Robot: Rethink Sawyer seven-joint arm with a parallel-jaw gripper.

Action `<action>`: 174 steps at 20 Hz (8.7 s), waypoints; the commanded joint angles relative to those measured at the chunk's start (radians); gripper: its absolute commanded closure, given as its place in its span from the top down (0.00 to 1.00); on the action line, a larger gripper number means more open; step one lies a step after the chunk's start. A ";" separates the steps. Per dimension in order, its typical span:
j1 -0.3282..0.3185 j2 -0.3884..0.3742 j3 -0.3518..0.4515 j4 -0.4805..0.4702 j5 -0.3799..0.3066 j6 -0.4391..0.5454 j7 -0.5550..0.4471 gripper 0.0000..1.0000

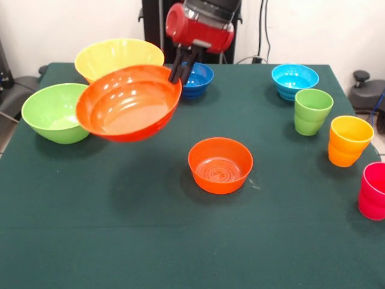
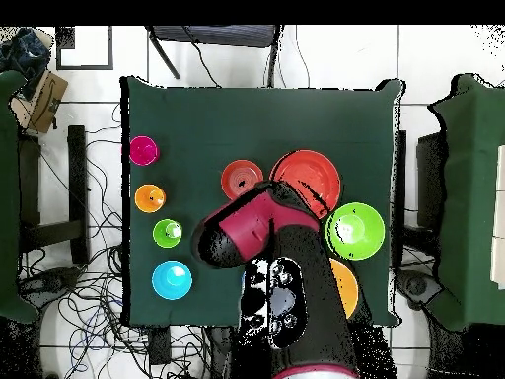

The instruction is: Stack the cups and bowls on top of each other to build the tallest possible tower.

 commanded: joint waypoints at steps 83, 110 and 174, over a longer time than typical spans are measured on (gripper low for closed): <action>0.560 0.264 -0.428 -0.171 0.295 -0.126 0.544 0.00; 0.588 0.289 -0.490 -0.174 0.404 -0.155 0.506 0.00; 0.612 0.487 -0.574 -0.481 0.608 0.052 0.423 0.00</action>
